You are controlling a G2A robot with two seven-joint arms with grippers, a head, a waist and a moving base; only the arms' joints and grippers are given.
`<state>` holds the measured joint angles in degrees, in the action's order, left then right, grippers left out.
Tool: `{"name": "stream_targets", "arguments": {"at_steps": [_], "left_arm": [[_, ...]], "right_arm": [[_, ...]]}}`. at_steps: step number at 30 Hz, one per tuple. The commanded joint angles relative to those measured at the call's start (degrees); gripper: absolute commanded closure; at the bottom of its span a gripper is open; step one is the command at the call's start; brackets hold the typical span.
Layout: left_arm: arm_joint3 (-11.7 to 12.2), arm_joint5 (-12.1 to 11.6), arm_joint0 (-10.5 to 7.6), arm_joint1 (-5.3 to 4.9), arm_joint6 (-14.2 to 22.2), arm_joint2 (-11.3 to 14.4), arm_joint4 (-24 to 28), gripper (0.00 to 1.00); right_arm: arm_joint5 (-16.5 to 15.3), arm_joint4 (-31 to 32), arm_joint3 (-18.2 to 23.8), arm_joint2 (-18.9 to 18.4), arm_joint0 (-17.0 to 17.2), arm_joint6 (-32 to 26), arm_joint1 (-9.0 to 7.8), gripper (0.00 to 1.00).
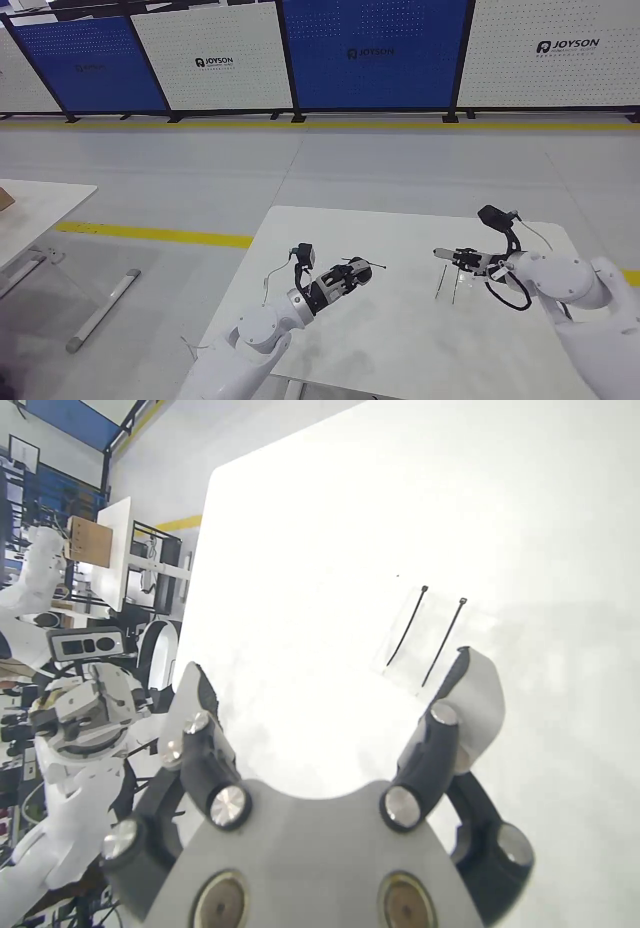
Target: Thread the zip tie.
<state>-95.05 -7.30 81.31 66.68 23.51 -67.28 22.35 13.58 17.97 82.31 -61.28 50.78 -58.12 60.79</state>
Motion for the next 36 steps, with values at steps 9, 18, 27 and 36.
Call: {"name": "stream_targets", "arguments": {"at_steps": [9,18,27,36], "left_arm": [[0.0,0.0,0.0,0.0,0.0,0.0,0.0,1.0],[0.0,0.0,0.0,0.0,0.0,0.0,0.0,1.0],[0.0,0.0,0.0,0.0,0.0,0.0,0.0,1.0],[0.0,0.0,0.0,0.0,0.0,0.0,0.0,1.0]], "right_arm": [[-2.3,4.0,-0.5,0.7,-0.6,-2.9,-0.36,0.0],[-8.1,1.2,-10.4,5.6,-7.5,-14.6,0.95,0.0],[-7.2,3.8,-13.1,7.9,-9.9,-11.7,1.79,0.0],[-5.6,5.5,-12.5,8.7,-9.5,-10.4,1.94,0.0]]}}
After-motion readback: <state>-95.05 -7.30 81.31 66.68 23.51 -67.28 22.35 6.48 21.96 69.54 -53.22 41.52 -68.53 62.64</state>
